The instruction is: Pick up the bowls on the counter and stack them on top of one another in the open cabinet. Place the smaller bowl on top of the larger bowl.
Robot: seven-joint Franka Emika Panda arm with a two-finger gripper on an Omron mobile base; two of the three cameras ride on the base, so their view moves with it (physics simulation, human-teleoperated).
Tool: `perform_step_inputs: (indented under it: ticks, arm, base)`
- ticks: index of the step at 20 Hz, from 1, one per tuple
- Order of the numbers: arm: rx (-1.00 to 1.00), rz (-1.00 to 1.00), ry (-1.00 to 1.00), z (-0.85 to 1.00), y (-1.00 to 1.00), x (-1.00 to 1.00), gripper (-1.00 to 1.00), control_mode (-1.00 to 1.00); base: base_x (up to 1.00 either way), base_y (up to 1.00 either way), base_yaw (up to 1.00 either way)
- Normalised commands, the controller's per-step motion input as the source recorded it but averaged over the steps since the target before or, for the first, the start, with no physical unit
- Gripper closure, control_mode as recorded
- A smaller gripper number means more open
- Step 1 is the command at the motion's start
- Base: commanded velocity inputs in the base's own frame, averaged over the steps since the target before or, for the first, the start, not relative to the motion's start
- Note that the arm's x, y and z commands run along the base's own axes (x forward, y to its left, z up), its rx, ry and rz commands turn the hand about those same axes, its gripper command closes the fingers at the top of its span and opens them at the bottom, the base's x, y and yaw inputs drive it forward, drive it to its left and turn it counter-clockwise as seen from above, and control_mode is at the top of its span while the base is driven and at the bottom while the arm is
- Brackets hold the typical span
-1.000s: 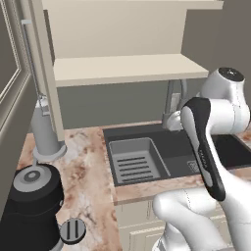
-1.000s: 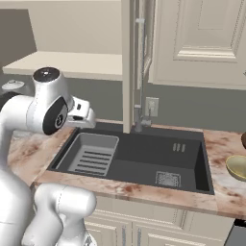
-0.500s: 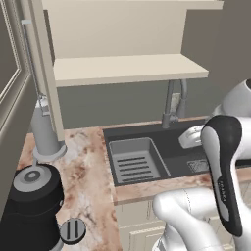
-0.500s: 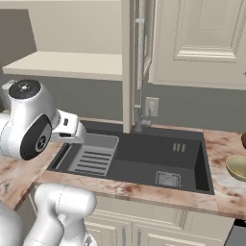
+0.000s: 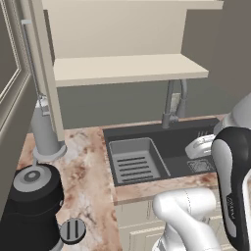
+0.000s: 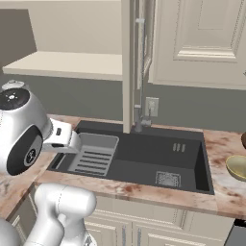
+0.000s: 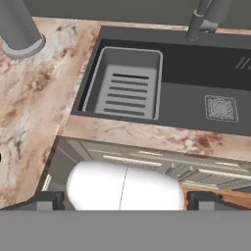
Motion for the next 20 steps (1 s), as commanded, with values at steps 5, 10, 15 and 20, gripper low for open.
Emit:
perform_step_inputs:
  ticks: [5,10,15,20]
  arm:
    - [0.00,0.00,0.00,0.00,0.00,0.00,-1.00,1.00]
    - [0.00,0.00,0.00,0.00,0.00,0.00,-1.00,1.00]
    - [0.00,0.00,0.00,0.00,0.00,0.00,-1.00,1.00]
    - [0.00,0.00,0.00,0.00,0.00,0.00,-1.00,1.00]
  base:
    - [-0.10,-0.10,0.00]
    - [-0.41,-0.41,-0.02]
    - [-0.15,-0.41,-0.04]
    - [0.00,-0.58,-0.05]
